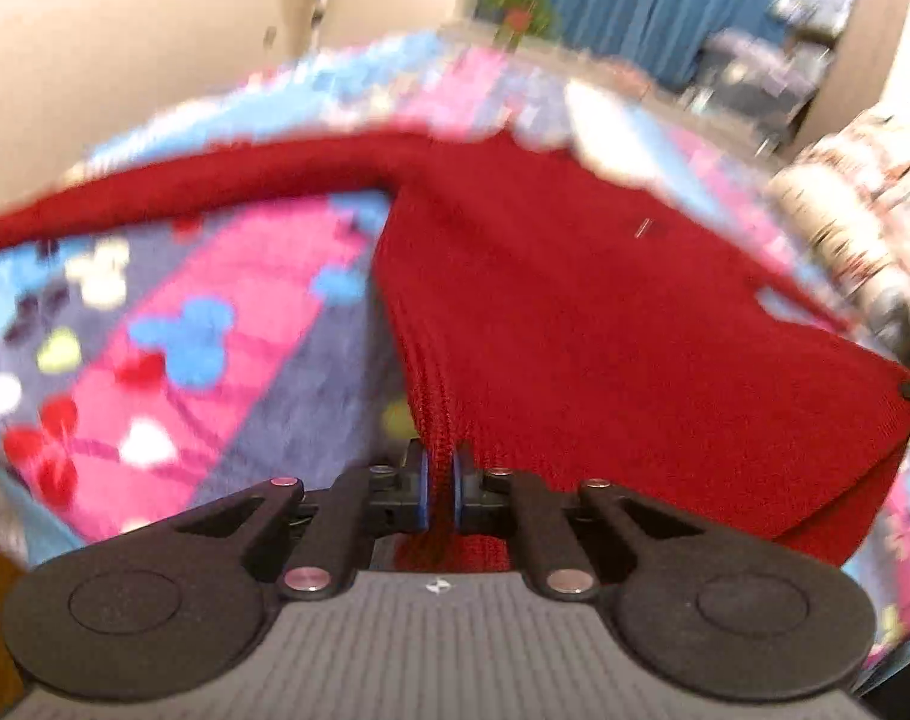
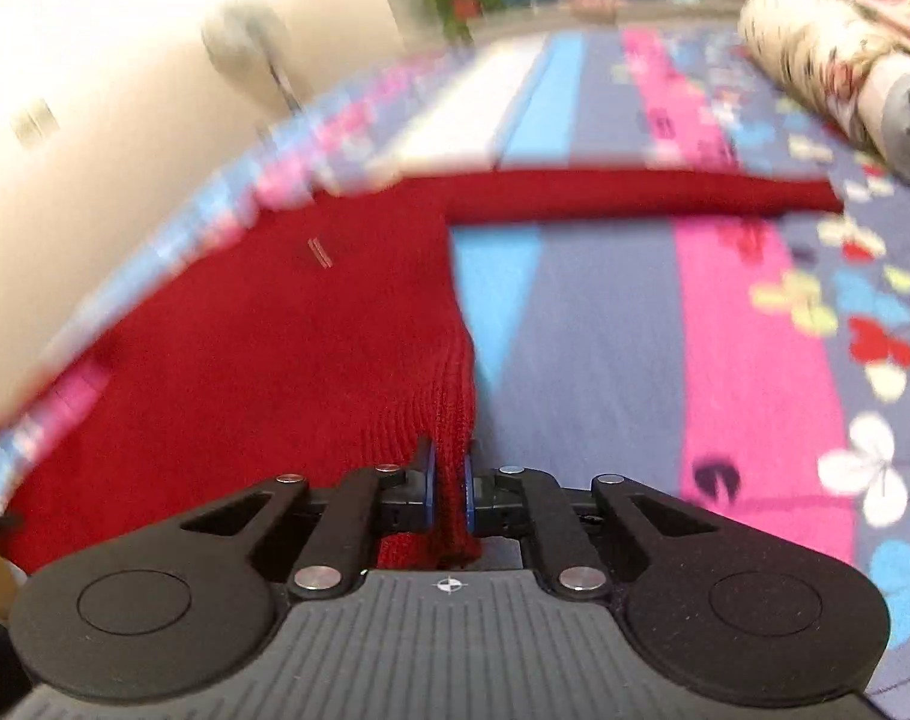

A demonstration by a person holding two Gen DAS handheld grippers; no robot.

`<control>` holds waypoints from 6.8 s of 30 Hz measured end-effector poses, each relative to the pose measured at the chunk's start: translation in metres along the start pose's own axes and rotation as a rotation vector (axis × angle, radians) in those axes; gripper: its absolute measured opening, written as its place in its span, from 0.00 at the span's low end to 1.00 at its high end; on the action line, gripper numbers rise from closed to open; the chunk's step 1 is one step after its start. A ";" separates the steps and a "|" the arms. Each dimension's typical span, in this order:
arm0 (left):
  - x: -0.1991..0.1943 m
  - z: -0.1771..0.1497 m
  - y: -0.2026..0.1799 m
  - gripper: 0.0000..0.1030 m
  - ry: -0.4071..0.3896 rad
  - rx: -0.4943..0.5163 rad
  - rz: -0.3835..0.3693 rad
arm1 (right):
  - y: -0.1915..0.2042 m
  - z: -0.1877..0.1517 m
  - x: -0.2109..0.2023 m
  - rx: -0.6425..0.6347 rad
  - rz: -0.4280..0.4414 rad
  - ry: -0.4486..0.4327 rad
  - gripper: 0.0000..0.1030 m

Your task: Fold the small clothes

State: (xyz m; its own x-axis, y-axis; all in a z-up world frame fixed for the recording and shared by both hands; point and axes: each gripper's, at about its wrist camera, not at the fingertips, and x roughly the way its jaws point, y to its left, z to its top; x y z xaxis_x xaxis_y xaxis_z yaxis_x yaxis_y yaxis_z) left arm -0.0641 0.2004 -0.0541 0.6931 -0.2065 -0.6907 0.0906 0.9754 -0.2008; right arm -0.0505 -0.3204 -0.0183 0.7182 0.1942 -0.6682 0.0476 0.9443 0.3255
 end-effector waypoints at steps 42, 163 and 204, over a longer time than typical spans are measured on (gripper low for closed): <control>-0.013 0.022 -0.059 0.81 -0.149 0.187 0.147 | 0.061 -0.017 0.043 -0.260 -0.189 0.032 0.52; 0.165 0.151 0.199 0.80 -0.046 -0.548 0.526 | 0.101 0.018 0.135 -0.315 -0.188 0.073 0.53; 0.196 0.224 -0.043 0.47 -0.180 0.104 0.052 | 0.107 0.006 0.156 -0.367 -0.151 0.078 0.47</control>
State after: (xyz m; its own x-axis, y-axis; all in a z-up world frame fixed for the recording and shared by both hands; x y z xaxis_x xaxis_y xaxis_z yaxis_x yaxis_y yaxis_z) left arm 0.2278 0.1347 -0.0254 0.8143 -0.1481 -0.5612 0.1185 0.9890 -0.0891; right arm 0.0704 -0.1908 -0.0834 0.6669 0.0520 -0.7433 -0.1121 0.9932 -0.0312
